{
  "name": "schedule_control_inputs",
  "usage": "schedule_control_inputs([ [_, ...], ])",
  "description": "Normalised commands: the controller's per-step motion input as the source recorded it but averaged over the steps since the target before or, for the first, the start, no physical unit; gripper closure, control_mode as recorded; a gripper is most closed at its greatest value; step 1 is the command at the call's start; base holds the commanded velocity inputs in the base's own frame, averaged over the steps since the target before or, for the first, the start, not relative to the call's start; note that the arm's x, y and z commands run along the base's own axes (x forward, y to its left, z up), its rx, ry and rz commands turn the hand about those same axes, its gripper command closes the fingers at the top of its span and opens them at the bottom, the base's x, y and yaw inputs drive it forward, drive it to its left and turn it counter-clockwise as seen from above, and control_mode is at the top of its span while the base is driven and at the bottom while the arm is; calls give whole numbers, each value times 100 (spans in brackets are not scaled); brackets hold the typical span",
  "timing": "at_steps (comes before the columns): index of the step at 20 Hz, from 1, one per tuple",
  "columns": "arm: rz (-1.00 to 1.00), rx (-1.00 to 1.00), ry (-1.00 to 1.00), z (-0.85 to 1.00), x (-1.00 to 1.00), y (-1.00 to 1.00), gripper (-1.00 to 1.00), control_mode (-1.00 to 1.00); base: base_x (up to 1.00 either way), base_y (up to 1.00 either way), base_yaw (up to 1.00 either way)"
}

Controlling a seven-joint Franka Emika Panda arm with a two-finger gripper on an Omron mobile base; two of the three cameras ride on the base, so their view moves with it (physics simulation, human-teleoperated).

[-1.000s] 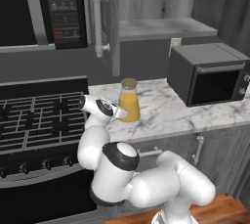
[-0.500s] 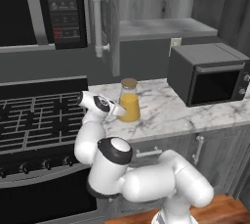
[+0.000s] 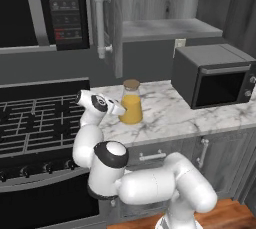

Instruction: There is a tray on the dining counter. Grab the cup, mug, and pitcher and place them on the tray. The pitcher may be placed next to the tray if it cannot fit the tray.

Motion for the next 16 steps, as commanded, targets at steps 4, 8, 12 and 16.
schedule_control_inputs([
  [4,0,-3,0,0,1,-1,-100,-100,0,0,0],
  [8,0,-3,0,0,0,-13,-100,-100,0,0,0],
  [12,0,-3,0,0,0,-35,-100,-100,0,0,0],
  [16,0,-2,0,0,0,-35,-100,-100,0,0,0],
])
